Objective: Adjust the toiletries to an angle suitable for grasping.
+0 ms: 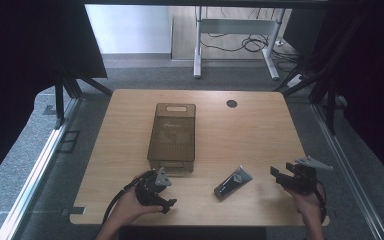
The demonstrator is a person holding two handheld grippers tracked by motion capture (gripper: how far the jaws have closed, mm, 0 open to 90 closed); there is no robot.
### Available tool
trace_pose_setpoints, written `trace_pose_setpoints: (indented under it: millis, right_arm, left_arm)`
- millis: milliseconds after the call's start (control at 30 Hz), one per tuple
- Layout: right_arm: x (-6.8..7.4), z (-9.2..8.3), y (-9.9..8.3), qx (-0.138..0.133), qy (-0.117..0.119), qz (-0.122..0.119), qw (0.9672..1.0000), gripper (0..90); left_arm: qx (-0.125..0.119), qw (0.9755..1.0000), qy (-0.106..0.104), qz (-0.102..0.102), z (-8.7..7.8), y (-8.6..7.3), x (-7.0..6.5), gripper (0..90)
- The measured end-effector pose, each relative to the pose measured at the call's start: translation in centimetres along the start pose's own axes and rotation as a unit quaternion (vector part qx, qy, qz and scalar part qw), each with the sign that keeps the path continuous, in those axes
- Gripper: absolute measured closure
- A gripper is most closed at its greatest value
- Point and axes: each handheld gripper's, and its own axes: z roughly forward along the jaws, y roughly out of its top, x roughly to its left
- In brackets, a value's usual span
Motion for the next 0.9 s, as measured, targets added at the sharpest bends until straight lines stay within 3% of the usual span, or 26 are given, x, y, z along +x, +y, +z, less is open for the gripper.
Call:
trace_pose_setpoints:
  millis: [200, 267, 300, 333, 467, 567, 767, 900]
  right_arm:
    - [0.8, 0.0, 0.4, 0.006, 0.023, -0.028, 0.9993, 44.6]
    - [1.8, -0.2, 0.8, 0.018, 0.042, -0.063, 0.997, 50.9]
    - [1.8, -0.2, 0.8, 0.018, 0.042, -0.063, 0.997, 50.9]
    - [2.4, -0.4, 0.9, 0.028, 0.047, -0.079, 0.9954, 53.6]
    - [3.1, -0.6, 1.2, 0.036, 0.074, -0.1, 0.9915, 63.0]
    - [3.4, -0.5, 1.2, 0.049, 0.081, -0.114, 0.989, 69.1]
    - [3.7, 0.1, 1.0, 0.074, 0.1, -0.122, 0.9848, 79.9]
    - [4.8, 0.6, 0.8, 0.097, 0.125, -0.138, 0.9777, 86.4]
  left_arm:
    - [-0.003, 1.0, 0.005, -0.007, -0.1, -0.1, 0.3, 18.1]
    - [-0.007, 0.9999, 0.001, -0.008, -0.2, -0.1, 0.3, 18.1]
    - [-0.007, 1.0, 0.001, -0.007, -0.2, 0.0, 0.3, 18.1]
    - [-0.006, 1.0, 0.001, -0.006, -0.1, 0.0, 0.3, 18.1]
    - [-0.008, 0.9999, 0.001, -0.008, -0.1, 0.0, 0.2, 18.1]
    - [-0.007, 0.9999, 0.002, -0.007, 0.0, 0.0, 0.2, 18.1]
    - [-0.001, 1.0, -0.001, -0.003, 0.2, 0.0, 0.2, 18.1]
    - [-0.003, 1.0, -0.001, -0.002, 0.0, 0.0, 0.2, 18.1]
